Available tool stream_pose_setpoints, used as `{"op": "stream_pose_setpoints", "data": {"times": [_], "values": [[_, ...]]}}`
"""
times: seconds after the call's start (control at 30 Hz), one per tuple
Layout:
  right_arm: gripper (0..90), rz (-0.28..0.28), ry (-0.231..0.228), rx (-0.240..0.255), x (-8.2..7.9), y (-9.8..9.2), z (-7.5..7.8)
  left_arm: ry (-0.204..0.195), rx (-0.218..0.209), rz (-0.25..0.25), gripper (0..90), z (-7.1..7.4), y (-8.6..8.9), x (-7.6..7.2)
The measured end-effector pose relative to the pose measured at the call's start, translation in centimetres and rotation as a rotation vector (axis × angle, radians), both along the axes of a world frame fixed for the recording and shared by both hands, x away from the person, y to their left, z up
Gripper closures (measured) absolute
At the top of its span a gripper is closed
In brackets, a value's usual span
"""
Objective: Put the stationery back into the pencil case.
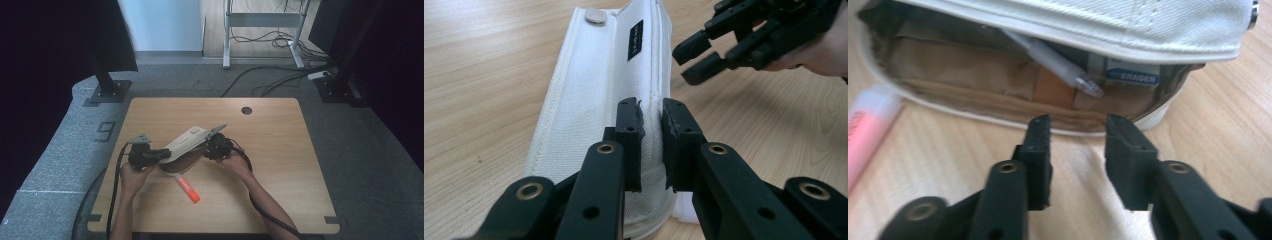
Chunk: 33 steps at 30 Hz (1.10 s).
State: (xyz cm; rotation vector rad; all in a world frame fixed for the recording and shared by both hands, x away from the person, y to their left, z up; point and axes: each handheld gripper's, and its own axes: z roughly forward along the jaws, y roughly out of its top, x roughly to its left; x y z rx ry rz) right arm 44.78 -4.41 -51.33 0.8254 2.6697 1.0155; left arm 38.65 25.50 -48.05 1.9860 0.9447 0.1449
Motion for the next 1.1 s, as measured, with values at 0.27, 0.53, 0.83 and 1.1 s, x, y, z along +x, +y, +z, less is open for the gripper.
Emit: {"op": "stream_pose_setpoints", "data": {"times": [0.27,0.53,0.83,1.1], "values": [[43.2,0.018,0.011,0.018,-2.1,-0.3,-0.1,0.0,0.0,0.0,79.1,0.0,0.0,0.0],[36.9,0.054,0.021,0.027,-4.4,0.4,-0.5,0.001,-0.001,0.001,79.1,0.0,0.0,0.0],[36.0,0.1,0.037,0.043,-6.8,1.8,-0.6,-0.001,0.001,0.003,79.1,0.0,0.0,0.0],[34.1,0.139,0.052,0.048,-8.4,3.1,-0.6,-0.001,0.002,0.004,79.2,0.0,0.0,0.0]]}}
